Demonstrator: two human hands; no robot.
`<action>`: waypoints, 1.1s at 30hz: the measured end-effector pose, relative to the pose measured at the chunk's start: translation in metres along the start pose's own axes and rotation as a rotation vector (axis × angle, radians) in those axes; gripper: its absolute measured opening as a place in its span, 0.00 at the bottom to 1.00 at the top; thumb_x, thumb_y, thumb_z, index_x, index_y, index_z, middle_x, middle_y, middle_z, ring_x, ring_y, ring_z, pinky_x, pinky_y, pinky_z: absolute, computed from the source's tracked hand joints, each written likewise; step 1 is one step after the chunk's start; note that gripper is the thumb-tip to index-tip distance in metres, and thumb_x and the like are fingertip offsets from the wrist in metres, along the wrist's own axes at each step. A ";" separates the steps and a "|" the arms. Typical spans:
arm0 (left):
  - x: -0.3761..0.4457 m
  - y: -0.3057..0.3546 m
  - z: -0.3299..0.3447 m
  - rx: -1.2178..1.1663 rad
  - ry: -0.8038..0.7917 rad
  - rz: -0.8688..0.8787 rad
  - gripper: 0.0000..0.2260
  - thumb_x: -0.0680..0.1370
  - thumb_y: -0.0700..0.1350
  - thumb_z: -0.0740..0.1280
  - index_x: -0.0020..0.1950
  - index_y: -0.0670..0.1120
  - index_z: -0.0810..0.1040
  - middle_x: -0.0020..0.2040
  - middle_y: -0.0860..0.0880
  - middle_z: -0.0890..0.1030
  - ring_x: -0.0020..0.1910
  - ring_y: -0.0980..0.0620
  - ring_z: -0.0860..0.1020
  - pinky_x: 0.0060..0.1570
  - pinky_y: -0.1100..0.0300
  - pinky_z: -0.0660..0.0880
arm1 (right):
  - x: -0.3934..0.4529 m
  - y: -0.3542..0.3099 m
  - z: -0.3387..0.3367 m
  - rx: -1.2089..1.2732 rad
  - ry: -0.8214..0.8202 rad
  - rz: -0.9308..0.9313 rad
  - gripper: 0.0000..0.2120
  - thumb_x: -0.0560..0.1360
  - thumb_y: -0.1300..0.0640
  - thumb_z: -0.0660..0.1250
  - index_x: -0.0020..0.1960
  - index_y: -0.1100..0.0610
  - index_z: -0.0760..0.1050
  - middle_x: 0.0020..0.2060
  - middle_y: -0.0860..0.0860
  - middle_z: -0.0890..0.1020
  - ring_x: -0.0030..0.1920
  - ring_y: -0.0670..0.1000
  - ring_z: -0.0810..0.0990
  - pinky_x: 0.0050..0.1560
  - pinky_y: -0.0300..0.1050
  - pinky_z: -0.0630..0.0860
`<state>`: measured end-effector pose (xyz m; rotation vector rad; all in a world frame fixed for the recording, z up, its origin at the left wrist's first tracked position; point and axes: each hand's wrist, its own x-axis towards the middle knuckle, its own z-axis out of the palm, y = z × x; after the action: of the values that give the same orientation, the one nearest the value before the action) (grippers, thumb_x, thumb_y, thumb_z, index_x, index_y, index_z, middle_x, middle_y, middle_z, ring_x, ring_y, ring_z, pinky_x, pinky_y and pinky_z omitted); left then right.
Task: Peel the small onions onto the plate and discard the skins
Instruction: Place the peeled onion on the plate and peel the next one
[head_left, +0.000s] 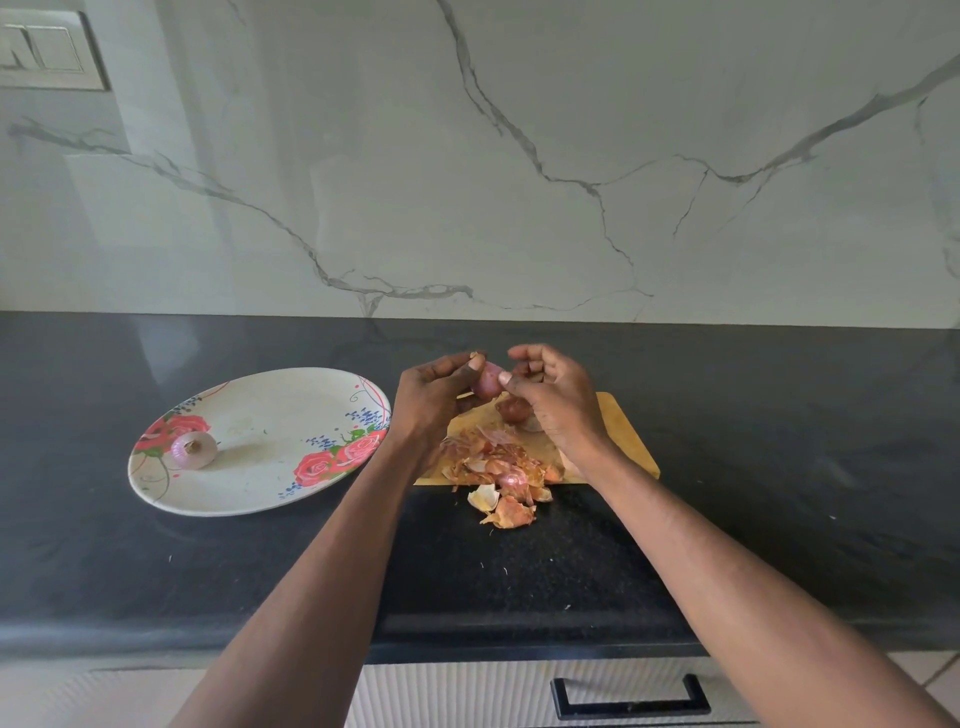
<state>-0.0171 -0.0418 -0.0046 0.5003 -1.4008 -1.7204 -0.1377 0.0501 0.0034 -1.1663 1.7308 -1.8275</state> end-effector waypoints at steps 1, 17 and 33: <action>0.000 0.000 0.000 -0.004 -0.005 0.001 0.05 0.80 0.40 0.69 0.51 0.42 0.85 0.47 0.40 0.85 0.48 0.45 0.82 0.53 0.53 0.82 | 0.000 0.000 0.000 0.002 -0.015 0.007 0.09 0.75 0.63 0.74 0.54 0.58 0.81 0.45 0.57 0.85 0.39 0.48 0.82 0.41 0.46 0.82; 0.000 0.004 0.000 0.013 -0.005 -0.127 0.09 0.80 0.44 0.69 0.49 0.39 0.85 0.45 0.40 0.85 0.41 0.47 0.82 0.42 0.57 0.82 | 0.008 0.012 0.007 -0.150 -0.023 0.023 0.08 0.82 0.58 0.63 0.45 0.52 0.77 0.38 0.51 0.80 0.39 0.51 0.78 0.43 0.51 0.76; -0.001 0.006 0.001 -0.086 0.083 -0.216 0.11 0.80 0.44 0.70 0.52 0.36 0.81 0.43 0.39 0.84 0.40 0.44 0.85 0.41 0.54 0.84 | 0.003 0.010 0.010 -0.288 -0.025 -0.124 0.11 0.83 0.60 0.61 0.46 0.46 0.70 0.45 0.50 0.81 0.41 0.51 0.79 0.40 0.47 0.76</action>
<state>-0.0147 -0.0405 0.0012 0.6879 -1.2449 -1.8995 -0.1348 0.0398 -0.0063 -1.4301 1.9965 -1.6592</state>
